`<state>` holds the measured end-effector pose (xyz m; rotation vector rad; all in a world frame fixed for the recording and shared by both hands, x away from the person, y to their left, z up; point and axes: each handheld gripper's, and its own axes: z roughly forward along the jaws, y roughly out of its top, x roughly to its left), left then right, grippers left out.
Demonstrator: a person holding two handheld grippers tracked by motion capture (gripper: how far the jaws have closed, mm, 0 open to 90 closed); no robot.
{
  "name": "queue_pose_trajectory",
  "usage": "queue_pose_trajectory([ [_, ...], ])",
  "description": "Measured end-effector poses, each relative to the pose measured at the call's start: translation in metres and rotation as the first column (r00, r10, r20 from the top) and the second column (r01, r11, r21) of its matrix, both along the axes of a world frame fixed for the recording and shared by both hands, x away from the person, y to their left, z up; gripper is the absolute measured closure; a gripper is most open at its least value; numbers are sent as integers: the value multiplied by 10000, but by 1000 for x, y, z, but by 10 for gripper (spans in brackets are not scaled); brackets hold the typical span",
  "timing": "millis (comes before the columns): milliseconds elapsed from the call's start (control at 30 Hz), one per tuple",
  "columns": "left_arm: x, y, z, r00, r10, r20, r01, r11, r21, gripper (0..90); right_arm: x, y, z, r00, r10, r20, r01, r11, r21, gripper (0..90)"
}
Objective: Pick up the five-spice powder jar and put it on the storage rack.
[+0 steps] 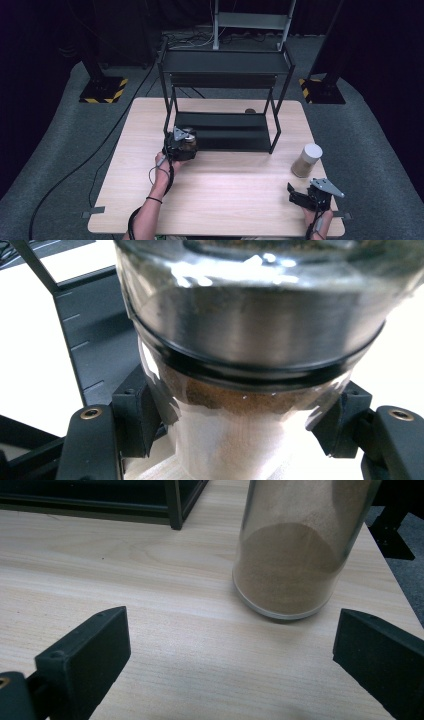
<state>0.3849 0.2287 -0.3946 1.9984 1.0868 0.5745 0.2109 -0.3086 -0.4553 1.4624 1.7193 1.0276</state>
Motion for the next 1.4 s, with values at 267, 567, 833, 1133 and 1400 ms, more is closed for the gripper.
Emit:
queue_pose_trajectory([
  [267, 3, -2, 0, 10000, 23, 9, -23, 10000, 20, 314, 0, 0, 0, 10000, 13, -16, -13, 10000, -12, 7],
  [567, 6, -5, -1, 9999, 101, 123, -101, 9999, -23, 315, 0, 0, 0, 10000, 0, -25, 0, 10000, -15, 7],
  [833, 10, -7, -4, 9997, 166, 156, -165, 9999, -19, 315, 0, 0, 0, 10000, -1, -27, 1, 10000, -9, 7],
  [1133, 14, -8, -8, 9992, 329, 205, -325, 9993, -196, 315, 0, 0, 0, 10000, -6, -15, 6, 10000, -14, 7],
  [1400, 17, -11, -11, 9986, 447, 295, -438, 9986, -313, 315, 0, 0, 0, 10000, -7, -9, 7, 10000, -10, 7],
])
